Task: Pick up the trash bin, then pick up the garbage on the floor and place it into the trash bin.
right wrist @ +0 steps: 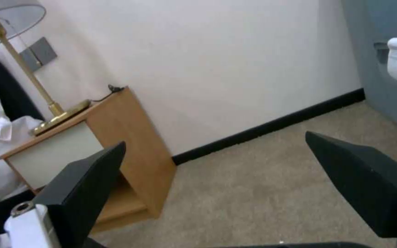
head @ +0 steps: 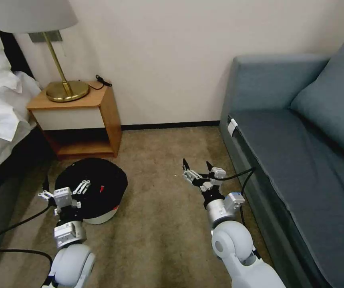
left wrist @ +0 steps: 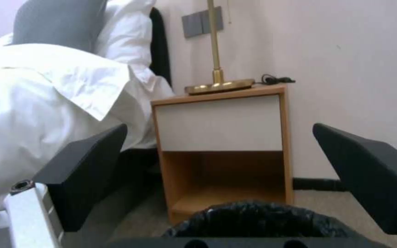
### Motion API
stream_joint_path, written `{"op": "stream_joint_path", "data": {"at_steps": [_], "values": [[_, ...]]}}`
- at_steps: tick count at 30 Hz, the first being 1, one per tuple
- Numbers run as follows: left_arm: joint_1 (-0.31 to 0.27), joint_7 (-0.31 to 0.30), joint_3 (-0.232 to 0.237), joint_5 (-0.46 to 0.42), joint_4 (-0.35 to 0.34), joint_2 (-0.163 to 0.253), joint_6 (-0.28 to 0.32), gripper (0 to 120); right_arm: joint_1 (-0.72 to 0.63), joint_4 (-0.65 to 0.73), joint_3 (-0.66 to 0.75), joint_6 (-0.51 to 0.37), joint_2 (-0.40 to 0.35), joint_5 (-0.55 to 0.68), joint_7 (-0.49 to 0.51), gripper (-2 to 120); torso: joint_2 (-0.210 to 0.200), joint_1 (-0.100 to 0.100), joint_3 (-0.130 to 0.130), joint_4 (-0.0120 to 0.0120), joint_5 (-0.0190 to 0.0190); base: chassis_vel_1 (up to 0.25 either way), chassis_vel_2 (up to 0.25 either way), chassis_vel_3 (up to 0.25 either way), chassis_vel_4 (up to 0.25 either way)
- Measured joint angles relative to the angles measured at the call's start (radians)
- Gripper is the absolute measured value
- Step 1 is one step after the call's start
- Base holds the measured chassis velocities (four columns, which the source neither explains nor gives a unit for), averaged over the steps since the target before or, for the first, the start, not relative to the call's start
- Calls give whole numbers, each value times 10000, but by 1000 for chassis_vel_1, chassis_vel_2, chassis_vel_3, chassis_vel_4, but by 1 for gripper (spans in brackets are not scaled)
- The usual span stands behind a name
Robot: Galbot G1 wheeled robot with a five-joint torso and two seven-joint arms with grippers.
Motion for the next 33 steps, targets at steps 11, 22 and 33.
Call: {"op": "stream_joint_path", "data": {"at_steps": [11,22,33], "values": [[-5,1,-12,-32,0,-4,0,100,37,-29,-8,12,-6,-1,-21,100,0,0,0,0,0,0,0,0,0],[-9,0,-22,-54,0,-4,4,100,55,-55,-14,21,-11,0,-49,100,0,0,0,0,0,0,0,0,0],[-15,1,-28,-64,0,-5,10,100,63,-65,-20,29,-13,5,-59,100,0,0,1,0,0,0,0,0,0]]}}
